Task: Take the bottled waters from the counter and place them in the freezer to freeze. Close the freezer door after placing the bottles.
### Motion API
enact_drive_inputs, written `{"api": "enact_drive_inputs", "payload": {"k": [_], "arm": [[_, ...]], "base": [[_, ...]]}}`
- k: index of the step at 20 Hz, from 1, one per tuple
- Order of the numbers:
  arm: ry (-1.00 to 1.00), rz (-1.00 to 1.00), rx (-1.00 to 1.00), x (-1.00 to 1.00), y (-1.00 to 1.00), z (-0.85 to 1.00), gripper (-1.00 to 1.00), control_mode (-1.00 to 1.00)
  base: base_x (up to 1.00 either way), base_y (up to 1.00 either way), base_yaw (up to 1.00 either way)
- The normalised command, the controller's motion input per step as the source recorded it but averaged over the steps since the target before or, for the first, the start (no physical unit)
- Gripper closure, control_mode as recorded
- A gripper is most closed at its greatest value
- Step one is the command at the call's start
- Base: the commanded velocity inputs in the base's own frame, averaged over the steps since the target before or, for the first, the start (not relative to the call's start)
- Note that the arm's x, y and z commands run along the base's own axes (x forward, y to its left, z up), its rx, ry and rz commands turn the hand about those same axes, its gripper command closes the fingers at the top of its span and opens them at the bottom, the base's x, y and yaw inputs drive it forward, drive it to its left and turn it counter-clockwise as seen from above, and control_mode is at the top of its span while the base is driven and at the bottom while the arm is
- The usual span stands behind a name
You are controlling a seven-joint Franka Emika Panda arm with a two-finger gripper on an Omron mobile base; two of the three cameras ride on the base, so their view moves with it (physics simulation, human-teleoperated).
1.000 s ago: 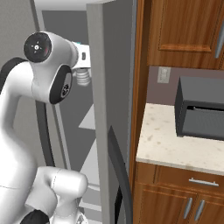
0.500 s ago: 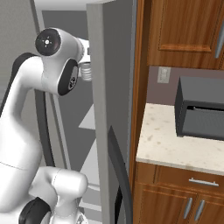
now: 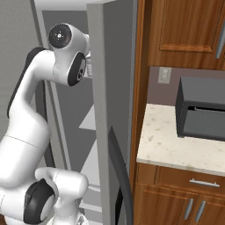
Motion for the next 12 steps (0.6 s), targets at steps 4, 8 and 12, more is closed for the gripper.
{"api": "enact_drive_inputs", "payload": {"k": [4, 8, 12], "arm": [[0.0, 0.0, 0.0, 0.41, 0.0, -0.05, 1.0, -1.0], [0.01, 0.0, 0.0, 0.33, -0.02, -0.08, 1.0, -1.0], [0.0, 0.0, 0.0, 0.18, -0.05, -0.08, 1.0, -1.0]], "base": [[0.0, 0.0, 0.0], [0.0, 0.0, 0.0], [0.0, 0.0, 0.0]]}}
